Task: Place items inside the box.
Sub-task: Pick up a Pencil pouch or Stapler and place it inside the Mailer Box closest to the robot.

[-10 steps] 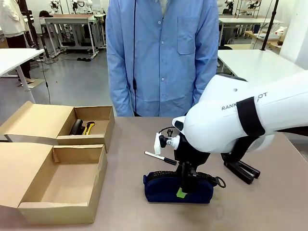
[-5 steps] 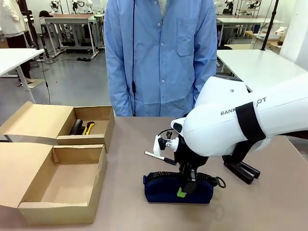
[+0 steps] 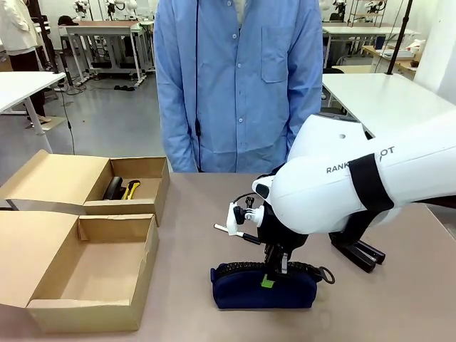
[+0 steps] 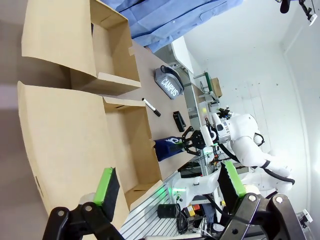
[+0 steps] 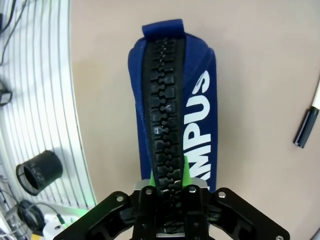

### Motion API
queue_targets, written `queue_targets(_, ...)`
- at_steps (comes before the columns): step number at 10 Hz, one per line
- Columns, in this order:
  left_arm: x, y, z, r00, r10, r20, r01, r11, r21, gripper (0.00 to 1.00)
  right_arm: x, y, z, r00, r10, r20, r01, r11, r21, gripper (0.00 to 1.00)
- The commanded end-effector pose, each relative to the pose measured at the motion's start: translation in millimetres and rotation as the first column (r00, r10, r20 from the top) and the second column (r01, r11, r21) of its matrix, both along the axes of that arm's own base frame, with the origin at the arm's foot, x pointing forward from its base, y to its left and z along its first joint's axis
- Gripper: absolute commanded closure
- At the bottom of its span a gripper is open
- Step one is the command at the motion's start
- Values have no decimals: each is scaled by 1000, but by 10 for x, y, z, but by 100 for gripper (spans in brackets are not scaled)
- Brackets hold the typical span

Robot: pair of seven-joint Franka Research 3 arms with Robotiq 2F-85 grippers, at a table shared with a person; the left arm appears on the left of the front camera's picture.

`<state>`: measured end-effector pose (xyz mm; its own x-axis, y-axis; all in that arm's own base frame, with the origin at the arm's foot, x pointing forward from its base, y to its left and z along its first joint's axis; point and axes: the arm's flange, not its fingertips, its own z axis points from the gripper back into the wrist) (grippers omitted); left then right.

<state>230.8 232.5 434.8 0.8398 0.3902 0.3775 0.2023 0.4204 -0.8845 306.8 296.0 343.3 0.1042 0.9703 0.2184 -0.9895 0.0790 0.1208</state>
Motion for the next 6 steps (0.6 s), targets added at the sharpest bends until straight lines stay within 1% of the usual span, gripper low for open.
queue_targets(1, 5, -2, 23, 999, 3, 35, -2, 1000, -11, 0, -70, 18, 79, 1000, 4, -19, -4, 1000, -6, 100)
queue_targets(2, 5, -2, 23, 999, 3, 35, -2, 1000, -11, 0, -99, 39, 157, 1000, 0, -31, 0, 1000, -10, 100)
queue_targets(3, 5, -2, 23, 999, 3, 35, -2, 1000, -11, 0, -148, 87, 290, 997, -15, -80, 15, 1000, -9, 100)
queue_targets(4, 5, -2, 23, 999, 3, 35, -2, 1000, -11, 0, -227, 146, 492, 987, -46, -153, 48, 999, 12, 100)
queue_targets(5, 5, -2, 23, 999, 3, 35, -2, 1000, -11, 0, -323, 223, 776, 970, -88, -226, 92, 996, 8, 100)
queue_targets(6, 5, -2, 23, 999, 3, 35, -2, 1000, -11, 0, -394, 316, 1105, 951, -127, -281, 145, 989, 43, 100)
